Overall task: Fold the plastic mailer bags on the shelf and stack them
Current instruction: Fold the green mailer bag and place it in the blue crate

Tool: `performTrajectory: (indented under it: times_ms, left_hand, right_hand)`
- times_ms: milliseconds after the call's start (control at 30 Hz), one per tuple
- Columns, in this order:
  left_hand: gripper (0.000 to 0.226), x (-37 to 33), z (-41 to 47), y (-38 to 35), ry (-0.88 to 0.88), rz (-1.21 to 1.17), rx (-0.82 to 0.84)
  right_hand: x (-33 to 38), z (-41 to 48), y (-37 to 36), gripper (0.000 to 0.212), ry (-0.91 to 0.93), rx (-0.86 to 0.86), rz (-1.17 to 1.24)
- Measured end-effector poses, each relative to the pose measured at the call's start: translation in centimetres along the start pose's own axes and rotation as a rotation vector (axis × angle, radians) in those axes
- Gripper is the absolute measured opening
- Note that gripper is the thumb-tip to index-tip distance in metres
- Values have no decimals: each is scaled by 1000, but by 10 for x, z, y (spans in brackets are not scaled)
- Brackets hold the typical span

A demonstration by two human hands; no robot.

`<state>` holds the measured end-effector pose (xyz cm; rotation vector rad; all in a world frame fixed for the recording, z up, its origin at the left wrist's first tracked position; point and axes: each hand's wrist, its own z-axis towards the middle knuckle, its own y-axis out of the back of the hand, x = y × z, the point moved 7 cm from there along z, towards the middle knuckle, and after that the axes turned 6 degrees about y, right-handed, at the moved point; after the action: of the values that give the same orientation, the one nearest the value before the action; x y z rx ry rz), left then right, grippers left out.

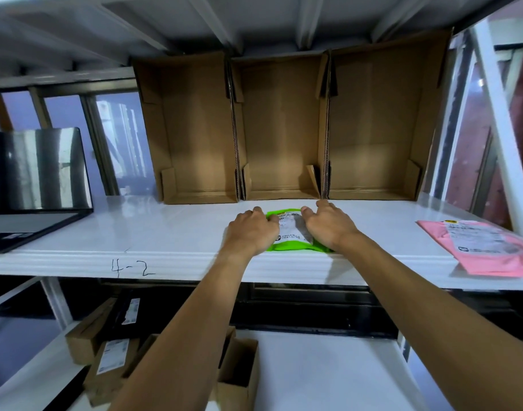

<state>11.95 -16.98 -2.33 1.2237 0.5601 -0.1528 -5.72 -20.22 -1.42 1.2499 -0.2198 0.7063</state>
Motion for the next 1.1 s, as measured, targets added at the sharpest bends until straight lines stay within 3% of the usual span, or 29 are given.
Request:
performTrajectory:
  times_ms: [300, 533, 700, 933, 1100]
  left_hand:
    - [60, 9, 11, -3, 54, -69, 38]
    - [89, 12, 15, -4, 36, -58, 26]
    - [74, 9, 15, -5, -17, -19, -5]
    - [63, -2, -5, 6, -90, 52, -80]
    - [50, -12, -20, 11, -166, 38, -131]
  right_hand:
    - [-10, 4, -2, 71, -57, 28, 188]
    - [-10, -1, -1, 65, -57, 34, 456]
    - [-16, 0, 2, 67, -111, -37, 226]
    - [-3, -15, 7, 58, -69, 7, 671]
    - [-3, -30, 14, 70, -75, 3, 819]
